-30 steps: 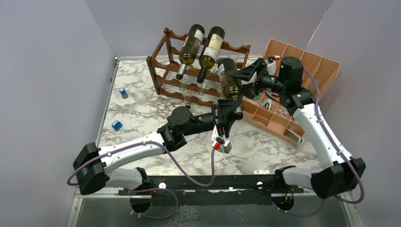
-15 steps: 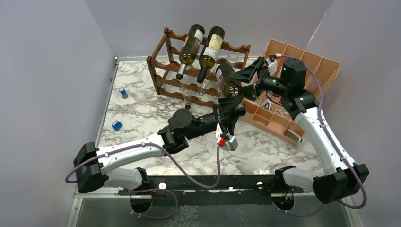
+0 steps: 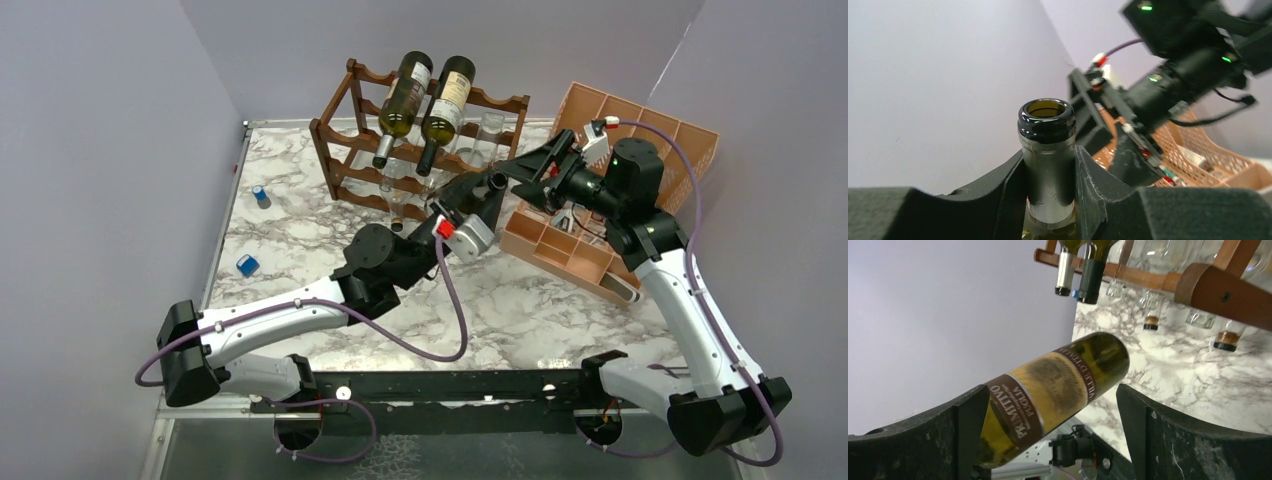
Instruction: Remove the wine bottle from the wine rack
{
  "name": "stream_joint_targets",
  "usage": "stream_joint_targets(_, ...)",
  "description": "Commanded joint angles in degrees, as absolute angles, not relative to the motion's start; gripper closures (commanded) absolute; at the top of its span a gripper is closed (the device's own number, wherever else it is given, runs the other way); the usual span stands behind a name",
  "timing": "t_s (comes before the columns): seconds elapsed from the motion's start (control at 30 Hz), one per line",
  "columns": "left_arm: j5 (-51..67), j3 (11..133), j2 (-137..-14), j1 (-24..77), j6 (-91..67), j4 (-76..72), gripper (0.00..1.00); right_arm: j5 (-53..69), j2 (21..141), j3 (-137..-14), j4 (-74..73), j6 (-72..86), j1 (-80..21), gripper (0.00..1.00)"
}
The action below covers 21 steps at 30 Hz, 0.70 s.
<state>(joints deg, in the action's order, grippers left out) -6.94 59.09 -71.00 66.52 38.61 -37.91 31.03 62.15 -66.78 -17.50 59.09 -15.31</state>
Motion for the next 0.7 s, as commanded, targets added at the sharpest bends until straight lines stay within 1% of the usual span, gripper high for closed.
stream_joint_targets(0.0, -20.83, 64.68, -68.65, 66.77, 29.36, -45.54, 1.0, 22.28, 60.22, -70.67, -21.41, 50.94, -15.29, 0.0)
stream_joint_targets(0.1, -26.13, 66.9, -67.24, 66.88, 25.13, -38.45, 1.0, 17.58, 59.19, -72.86, -24.26, 45.69, -15.29, 0.0)
stream_joint_targets(0.17, -29.59, 69.1, -66.87, 66.87, 22.58, -29.61, 1.0, 15.08, 58.31, -73.26, -25.16, 41.82, -15.29, 0.0)
stream_joint_targets(0.33, -35.48, 70.78, -63.85, 66.73, 16.42, -13.37, 1.0, 8.45, 55.23, -71.43, -29.33, 30.24, -15.29, 0.0)
stream_joint_targets(0.53, -43.28, 63.53, -56.72, 65.14, 13.38, -3.13, 1.0, 3.35, 50.56, -65.64, -34.95, 20.15, -15.29, 0.0)
stream_joint_targets(0.67, -43.95, 61.05, -53.82, 58.48, 7.15, 5.3, 1.0, 4.85, 46.93, -61.22, -34.29, 18.29, -15.29, 0.0)
